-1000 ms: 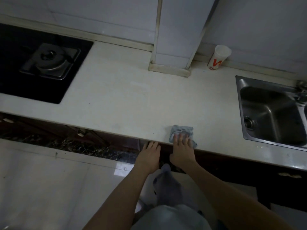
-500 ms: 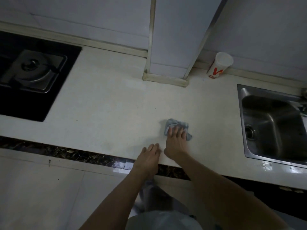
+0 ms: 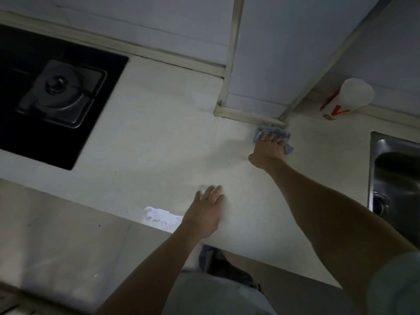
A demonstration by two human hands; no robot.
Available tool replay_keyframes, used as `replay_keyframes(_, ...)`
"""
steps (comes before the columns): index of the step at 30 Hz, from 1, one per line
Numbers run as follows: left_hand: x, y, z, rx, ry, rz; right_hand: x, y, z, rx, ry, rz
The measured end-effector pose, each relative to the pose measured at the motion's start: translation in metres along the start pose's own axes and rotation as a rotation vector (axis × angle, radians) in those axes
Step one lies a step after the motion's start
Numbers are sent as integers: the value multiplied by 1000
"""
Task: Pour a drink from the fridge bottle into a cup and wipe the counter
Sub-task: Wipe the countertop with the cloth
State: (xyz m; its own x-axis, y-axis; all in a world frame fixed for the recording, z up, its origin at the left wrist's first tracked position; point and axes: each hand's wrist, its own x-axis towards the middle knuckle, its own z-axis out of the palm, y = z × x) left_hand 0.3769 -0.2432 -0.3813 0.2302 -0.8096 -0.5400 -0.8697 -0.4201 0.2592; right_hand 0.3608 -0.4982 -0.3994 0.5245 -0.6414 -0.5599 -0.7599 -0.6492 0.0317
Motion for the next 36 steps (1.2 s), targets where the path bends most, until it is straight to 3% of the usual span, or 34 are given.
replay_keyframes(4,6,3,-2,21,-36,-14,6,-33,-7,59,-24,106)
replay_keyframes(7,10,1,-1,40,-57,-1,10,-56,-10,40,15,73)
replay_keyframes(17,5,0,3,54,-17,27,7,-101,14,-183,115,-408)
replay_keyframes(22,-20,-9,14,61,-22,85,-12,-79,29,-194,171,-498)
replay_keyframes(28,-51,-37,34,63,-27,108,-87,-19,67,-36,218,-442)
replay_keyframes(36,-86,-58,47,77,21,176,-192,-13,126,29,69,-135)
